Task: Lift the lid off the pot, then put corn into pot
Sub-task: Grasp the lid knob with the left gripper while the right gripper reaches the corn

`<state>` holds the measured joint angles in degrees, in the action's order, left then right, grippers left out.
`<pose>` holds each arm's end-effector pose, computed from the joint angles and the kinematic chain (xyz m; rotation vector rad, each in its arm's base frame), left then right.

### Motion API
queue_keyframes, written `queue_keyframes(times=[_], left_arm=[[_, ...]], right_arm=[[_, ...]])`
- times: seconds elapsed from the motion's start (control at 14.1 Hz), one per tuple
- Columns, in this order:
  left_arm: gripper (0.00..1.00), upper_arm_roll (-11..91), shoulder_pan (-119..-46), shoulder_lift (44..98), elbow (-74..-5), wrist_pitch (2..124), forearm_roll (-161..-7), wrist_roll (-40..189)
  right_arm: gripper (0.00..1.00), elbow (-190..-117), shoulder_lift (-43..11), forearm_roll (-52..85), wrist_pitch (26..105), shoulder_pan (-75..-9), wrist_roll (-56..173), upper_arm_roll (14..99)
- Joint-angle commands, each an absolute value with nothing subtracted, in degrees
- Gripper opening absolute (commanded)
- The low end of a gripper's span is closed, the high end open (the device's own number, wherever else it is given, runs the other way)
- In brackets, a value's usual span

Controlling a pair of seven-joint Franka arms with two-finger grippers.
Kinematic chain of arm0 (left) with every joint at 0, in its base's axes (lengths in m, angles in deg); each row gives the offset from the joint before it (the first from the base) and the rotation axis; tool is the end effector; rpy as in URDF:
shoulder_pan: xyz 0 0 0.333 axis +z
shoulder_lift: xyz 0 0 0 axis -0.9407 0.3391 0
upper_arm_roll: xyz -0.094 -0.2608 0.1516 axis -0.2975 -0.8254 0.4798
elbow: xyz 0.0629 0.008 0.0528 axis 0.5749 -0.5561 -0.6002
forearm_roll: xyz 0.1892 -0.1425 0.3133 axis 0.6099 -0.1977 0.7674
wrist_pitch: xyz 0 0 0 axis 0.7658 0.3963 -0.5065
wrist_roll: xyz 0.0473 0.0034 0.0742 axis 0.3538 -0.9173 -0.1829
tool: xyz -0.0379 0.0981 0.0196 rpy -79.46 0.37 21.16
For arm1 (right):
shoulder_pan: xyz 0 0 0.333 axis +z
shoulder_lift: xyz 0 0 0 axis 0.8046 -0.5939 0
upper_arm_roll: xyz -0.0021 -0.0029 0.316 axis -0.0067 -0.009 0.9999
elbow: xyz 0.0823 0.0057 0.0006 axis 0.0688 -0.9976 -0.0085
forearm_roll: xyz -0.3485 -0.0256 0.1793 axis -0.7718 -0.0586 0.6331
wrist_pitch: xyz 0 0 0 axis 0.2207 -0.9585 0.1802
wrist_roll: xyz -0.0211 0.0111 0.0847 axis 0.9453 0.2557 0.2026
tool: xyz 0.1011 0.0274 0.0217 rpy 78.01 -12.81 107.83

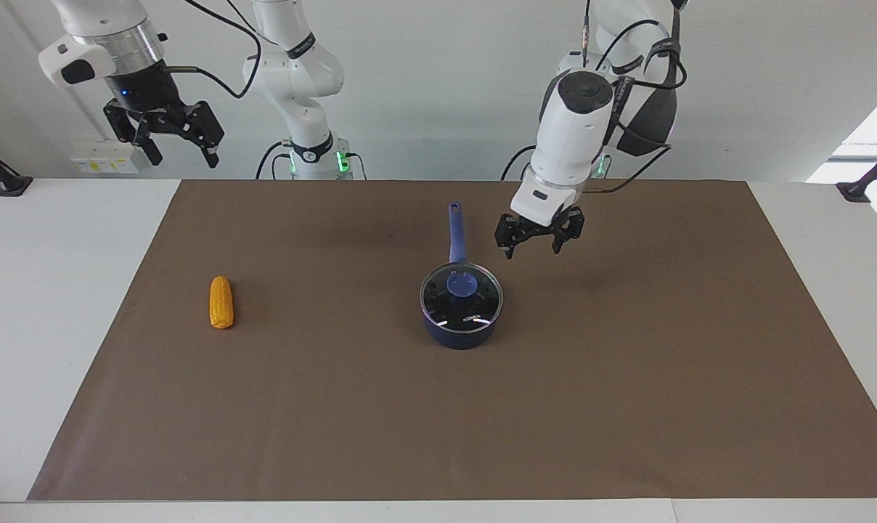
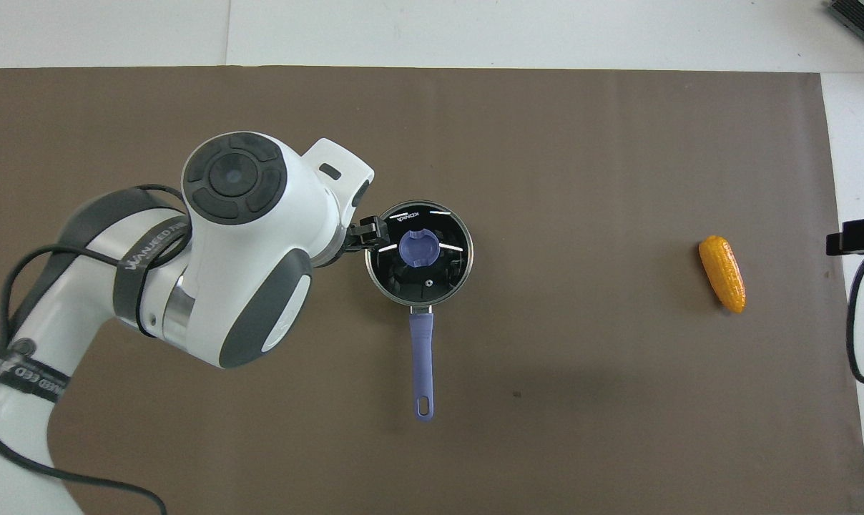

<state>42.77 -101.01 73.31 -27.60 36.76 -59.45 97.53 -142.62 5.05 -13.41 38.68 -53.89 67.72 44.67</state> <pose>0.5376 -0.3270 0.4748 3.0922 0.1976 0.0457 0.5223 -0.0496 0.6597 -3.1163 0.1815 -0.1095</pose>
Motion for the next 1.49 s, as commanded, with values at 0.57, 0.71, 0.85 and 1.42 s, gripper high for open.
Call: queue_keyframes(times=[0.57, 0.71, 0.85, 1.42], left_arm=[[1.00, 43.87, -107.88, 84.88, -17.06, 38.70, -59.38, 107.96], [1.00, 43.87, -108.06, 85.32, -16.88, 38.79, -59.29, 107.97], [1.00, 43.78, -108.14, 85.32, -16.88, 38.88, -59.55, 108.14], [1.00, 43.87, -108.76, 87.70, -16.88, 40.46, -58.59, 108.67]], right_arm=[[1.00, -155.59, -9.42, -14.36, 65.18, -61.29, 49.15, 45.05], [1.00, -155.85, -12.23, -14.36, 69.32, -61.56, 42.34, 45.14], [1.00, -158.13, -14.00, -14.36, 73.00, -61.48, 38.91, 45.14], [1.00, -165.78, -14.18, -14.36, 76.19, -60.60, 34.06, 45.14]])
